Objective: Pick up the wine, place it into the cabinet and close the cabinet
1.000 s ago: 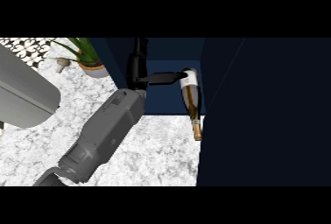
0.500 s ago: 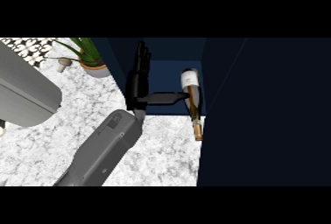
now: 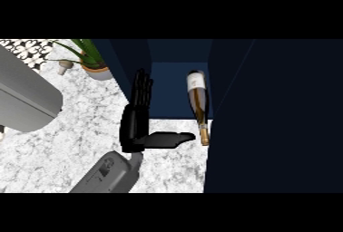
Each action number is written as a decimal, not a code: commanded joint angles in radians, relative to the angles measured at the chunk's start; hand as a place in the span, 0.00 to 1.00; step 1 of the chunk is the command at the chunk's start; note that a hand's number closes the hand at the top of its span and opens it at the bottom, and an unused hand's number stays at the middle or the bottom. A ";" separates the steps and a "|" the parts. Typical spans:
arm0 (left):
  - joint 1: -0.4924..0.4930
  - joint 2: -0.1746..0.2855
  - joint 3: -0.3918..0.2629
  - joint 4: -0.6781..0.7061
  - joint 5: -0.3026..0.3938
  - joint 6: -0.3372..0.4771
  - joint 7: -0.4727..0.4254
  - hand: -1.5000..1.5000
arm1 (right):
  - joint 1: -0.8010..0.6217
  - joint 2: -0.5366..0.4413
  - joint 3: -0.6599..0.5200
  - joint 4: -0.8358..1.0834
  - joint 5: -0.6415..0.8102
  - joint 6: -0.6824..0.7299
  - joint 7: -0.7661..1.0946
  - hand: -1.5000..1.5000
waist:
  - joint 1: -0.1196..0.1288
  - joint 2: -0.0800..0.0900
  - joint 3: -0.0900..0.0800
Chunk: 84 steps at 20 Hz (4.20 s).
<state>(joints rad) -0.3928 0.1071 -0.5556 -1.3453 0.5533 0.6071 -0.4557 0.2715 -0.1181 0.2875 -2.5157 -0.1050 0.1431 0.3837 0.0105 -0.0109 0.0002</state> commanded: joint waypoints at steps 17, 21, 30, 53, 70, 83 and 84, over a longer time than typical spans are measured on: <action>0.534 0.248 -0.096 -0.531 -0.073 0.001 -0.065 0.00 | 0.073 -0.155 0.322 -0.212 -0.073 0.183 0.156 1.00 | 0.001 0.001 -0.003; 0.598 0.352 -0.038 -0.606 -0.042 -0.055 -0.053 0.00 | -0.002 -0.119 0.379 -0.158 -0.007 0.173 0.147 1.00 | 0.008 0.003 -0.003; 0.728 0.412 0.064 -0.668 0.036 -0.136 -0.113 0.00 | -0.073 -0.035 0.498 -0.078 0.011 0.113 0.220 1.00 | 0.026 -0.003 -0.008; 0.873 0.644 0.464 -0.680 0.345 -0.531 -0.098 0.00 | -1.045 0.117 0.472 0.586 -0.106 -0.521 0.284 1.00 | 0.076 0.014 -0.005; 0.848 0.694 0.609 -0.678 0.426 -0.602 -0.043 0.00 | -1.532 0.118 0.236 1.268 -0.740 -0.135 0.222 1.00 | 0.083 0.032 -0.002; 0.929 0.673 0.699 -0.684 0.470 -0.672 -0.017 0.00 | -1.612 0.052 0.094 1.756 -0.602 -0.115 -0.164 1.00 | 0.060 0.024 -0.001; 0.880 0.697 0.708 -0.642 0.470 -0.668 -0.002 0.00 | -1.620 0.056 0.090 1.765 -0.605 -0.117 -0.168 1.00 | 0.042 0.030 -0.001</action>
<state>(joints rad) 0.4980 0.7936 0.1411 -1.9859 1.0206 -0.0610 -0.4775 -1.3280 0.0007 0.4572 -0.8968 -0.7532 0.0525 0.2987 0.0745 -0.0050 -0.0109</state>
